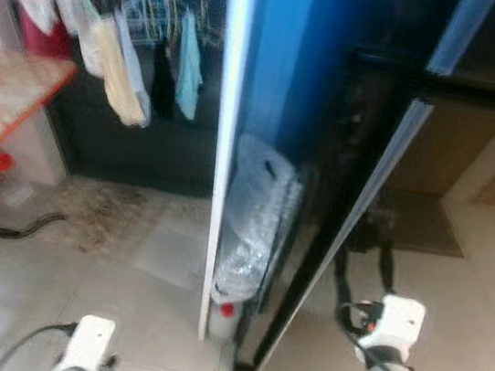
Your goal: Restocking fridge
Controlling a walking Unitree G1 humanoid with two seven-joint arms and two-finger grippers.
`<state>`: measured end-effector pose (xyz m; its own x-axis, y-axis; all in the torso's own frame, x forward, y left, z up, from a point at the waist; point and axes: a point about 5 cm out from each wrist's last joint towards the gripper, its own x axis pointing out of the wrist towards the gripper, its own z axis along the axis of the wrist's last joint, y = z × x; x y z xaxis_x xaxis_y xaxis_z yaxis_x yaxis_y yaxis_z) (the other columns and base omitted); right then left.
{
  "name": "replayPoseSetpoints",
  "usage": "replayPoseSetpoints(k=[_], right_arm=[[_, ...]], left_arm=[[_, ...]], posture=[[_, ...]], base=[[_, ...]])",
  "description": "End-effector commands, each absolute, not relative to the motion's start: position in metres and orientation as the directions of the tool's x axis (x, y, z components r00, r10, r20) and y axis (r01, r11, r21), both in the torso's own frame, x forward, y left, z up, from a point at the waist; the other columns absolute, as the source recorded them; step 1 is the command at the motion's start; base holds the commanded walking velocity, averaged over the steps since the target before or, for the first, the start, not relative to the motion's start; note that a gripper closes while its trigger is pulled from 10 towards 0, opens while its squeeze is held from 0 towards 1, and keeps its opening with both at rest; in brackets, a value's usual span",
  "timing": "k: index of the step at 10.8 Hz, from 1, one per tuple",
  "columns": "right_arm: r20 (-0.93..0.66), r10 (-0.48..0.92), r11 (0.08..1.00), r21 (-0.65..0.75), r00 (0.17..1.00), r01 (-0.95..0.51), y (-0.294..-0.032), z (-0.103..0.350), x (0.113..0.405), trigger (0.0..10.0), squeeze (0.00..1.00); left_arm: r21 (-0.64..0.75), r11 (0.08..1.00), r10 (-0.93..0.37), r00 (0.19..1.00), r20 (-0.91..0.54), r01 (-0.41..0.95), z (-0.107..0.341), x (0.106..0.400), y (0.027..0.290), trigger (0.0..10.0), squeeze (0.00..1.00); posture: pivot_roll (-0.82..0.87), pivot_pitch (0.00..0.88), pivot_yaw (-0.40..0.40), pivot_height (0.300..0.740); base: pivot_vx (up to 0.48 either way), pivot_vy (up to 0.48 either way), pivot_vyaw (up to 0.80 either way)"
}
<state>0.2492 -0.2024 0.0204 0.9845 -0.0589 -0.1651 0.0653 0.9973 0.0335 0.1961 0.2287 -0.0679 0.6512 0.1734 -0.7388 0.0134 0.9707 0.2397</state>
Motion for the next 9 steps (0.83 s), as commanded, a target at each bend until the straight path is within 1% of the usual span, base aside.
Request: replayPoseSetpoints(k=[1, 3, 5, 6, 8, 9], right_arm=[[-0.143, -0.060, 0.997, 0.034, 0.988, 0.065, -0.203, 0.026, 0.255, 10.0, 0.00], [-0.146, -0.059, 0.997, 0.034, 0.987, 0.065, -0.204, 0.026, 0.255, 10.0, 0.00], [-0.170, -0.117, 0.993, 0.007, 0.979, 0.120, -0.213, 0.019, 0.244, 10.0, 0.00], [-0.193, -0.159, 0.987, -0.014, 0.968, 0.159, -0.222, 0.012, 0.231, 10.0, 0.00], [-0.269, -0.181, 0.983, -0.027, 0.946, 0.180, -0.231, -0.008, 0.195, 10.0, 0.00], [-0.391, -0.218, 0.975, -0.050, 0.894, 0.215, -0.237, -0.033, 0.169, 10.0, 0.00]], left_arm=[[0.225, 0.974, 0.161, 0.656, -0.737, 0.014, -0.068, 0.199, 0.222, 10.0, 0.00], [0.225, 0.974, 0.162, 0.659, -0.735, 0.012, -0.068, 0.199, 0.221, 10.0, 0.00], [0.220, 0.976, 0.157, 0.664, -0.731, 0.011, -0.068, 0.199, 0.221, 10.0, 0.00], [0.219, 0.976, 0.159, 0.667, -0.728, 0.007, -0.068, 0.199, 0.220, 10.0, 0.00], [0.217, 0.976, 0.158, 0.670, -0.725, 0.005, -0.068, 0.199, 0.220, 10.0, 0.00], [0.216, 0.976, 0.158, 0.672, -0.724, 0.003, -0.068, 0.199, 0.220, 10.0, 0.00]], posture=[[-0.17, 0.038, -0.019, 0.740], [-0.17, 0.037, -0.022, 0.740], [-0.17, 0.037, -0.027, 0.740], [-0.18, 0.038, -0.030, 0.740], [-0.18, 0.041, -0.033, 0.740], [-0.18, 0.041, -0.033, 0.740]], base=[[0.292, 0.000, 0.00], [0.000, 0.000, 0.00], [0.000, 0.000, 0.00], [0.000, 0.000, 0.00], [0.000, 0.000, 0.00], [0.000, 0.000, 0.00]])
